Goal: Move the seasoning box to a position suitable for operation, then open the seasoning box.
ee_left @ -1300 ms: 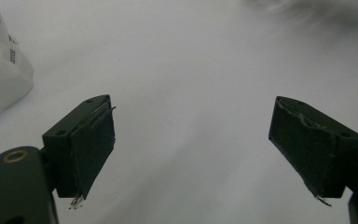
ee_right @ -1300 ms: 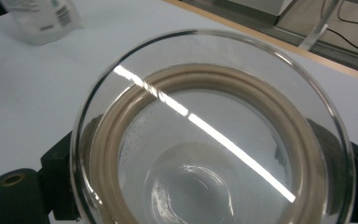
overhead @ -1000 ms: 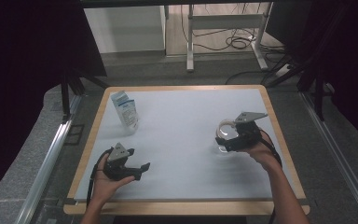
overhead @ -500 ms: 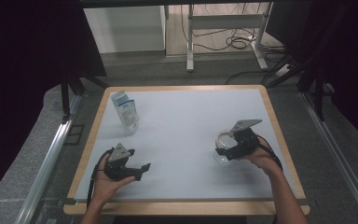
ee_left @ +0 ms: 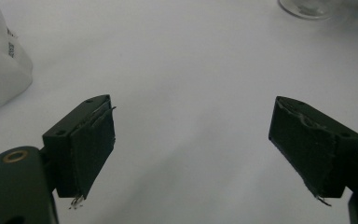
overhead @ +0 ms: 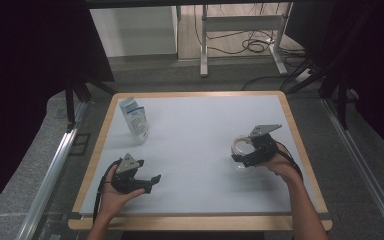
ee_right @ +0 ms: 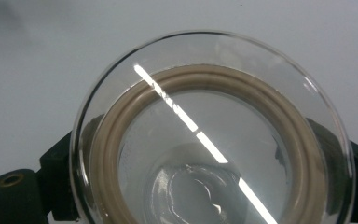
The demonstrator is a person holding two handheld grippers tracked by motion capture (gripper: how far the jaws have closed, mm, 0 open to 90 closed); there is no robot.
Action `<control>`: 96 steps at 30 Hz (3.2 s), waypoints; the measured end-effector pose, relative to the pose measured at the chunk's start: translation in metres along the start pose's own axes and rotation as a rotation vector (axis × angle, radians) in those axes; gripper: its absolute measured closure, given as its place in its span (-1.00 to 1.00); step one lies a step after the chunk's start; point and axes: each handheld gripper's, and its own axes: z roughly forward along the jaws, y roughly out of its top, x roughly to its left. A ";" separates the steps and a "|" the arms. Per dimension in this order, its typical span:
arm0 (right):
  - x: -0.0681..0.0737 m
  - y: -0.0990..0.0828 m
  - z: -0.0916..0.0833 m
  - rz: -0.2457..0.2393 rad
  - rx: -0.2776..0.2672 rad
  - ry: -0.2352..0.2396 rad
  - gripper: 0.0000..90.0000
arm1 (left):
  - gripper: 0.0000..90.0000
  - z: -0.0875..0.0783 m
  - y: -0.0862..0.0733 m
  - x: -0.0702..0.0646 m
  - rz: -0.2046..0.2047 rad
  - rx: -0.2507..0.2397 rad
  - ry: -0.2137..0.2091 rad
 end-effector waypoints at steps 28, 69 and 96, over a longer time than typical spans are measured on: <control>0.039 -0.012 -0.082 0.190 -0.324 -0.278 0.42 | -0.67 -0.001 -0.002 0.001 -0.005 -0.003 0.007; 0.043 -0.039 -0.074 0.227 -0.290 -0.414 1.00 | -0.65 -0.002 -0.005 0.003 -0.010 -0.020 0.021; 0.042 -0.039 -0.071 0.233 -0.307 -0.427 1.00 | -0.32 0.011 0.011 -0.019 0.022 -0.108 0.022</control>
